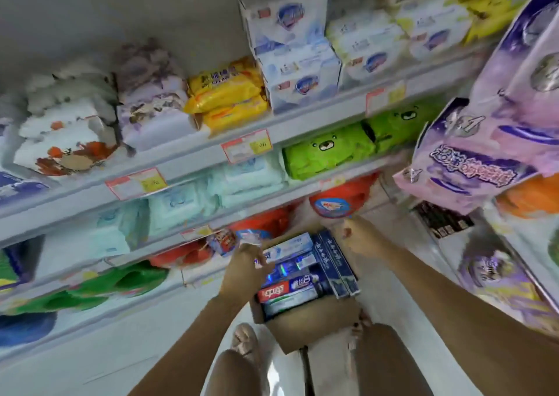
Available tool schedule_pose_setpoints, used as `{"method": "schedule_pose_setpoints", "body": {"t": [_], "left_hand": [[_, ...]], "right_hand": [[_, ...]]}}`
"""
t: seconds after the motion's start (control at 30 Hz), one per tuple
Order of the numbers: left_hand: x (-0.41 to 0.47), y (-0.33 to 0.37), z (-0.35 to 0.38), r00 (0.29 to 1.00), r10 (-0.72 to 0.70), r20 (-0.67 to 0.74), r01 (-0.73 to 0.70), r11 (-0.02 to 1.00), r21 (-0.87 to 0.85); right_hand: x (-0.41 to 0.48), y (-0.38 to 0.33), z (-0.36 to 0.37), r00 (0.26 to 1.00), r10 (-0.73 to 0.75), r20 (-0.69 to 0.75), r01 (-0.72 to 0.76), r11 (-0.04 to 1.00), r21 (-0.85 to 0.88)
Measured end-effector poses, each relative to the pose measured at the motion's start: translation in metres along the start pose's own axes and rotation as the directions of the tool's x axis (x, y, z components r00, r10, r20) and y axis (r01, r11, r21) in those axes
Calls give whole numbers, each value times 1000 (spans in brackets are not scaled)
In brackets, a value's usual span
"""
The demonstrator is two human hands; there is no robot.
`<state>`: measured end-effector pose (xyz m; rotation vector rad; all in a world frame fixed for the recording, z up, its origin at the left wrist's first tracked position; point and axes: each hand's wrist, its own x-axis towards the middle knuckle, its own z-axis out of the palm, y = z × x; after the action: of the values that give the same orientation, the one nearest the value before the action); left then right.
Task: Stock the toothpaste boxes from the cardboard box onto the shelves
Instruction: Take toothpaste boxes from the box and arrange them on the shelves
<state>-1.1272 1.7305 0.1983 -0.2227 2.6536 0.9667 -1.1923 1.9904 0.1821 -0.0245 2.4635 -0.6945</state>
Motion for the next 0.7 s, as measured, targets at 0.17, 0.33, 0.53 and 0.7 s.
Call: {"method": "schedule_pose_setpoints", "body": {"t": [0.17, 0.33, 0.53, 0.7], "left_hand": [[36, -76, 77, 991, -102, 81, 97, 993, 64], [49, -137, 138, 961, -147, 233, 107, 978, 178], [48, -176, 181, 921, -300, 250, 196, 909, 367], [43, -141, 200, 938, -320, 131, 305, 944, 127]], "right_hand": [[37, 63, 89, 982, 181, 57, -184, 981, 54], [61, 106, 165, 971, 238, -6, -236, 966, 105], [76, 122, 218, 940, 333, -71, -337, 940, -57], [73, 127, 213, 905, 416, -89, -401, 905, 144]]}}
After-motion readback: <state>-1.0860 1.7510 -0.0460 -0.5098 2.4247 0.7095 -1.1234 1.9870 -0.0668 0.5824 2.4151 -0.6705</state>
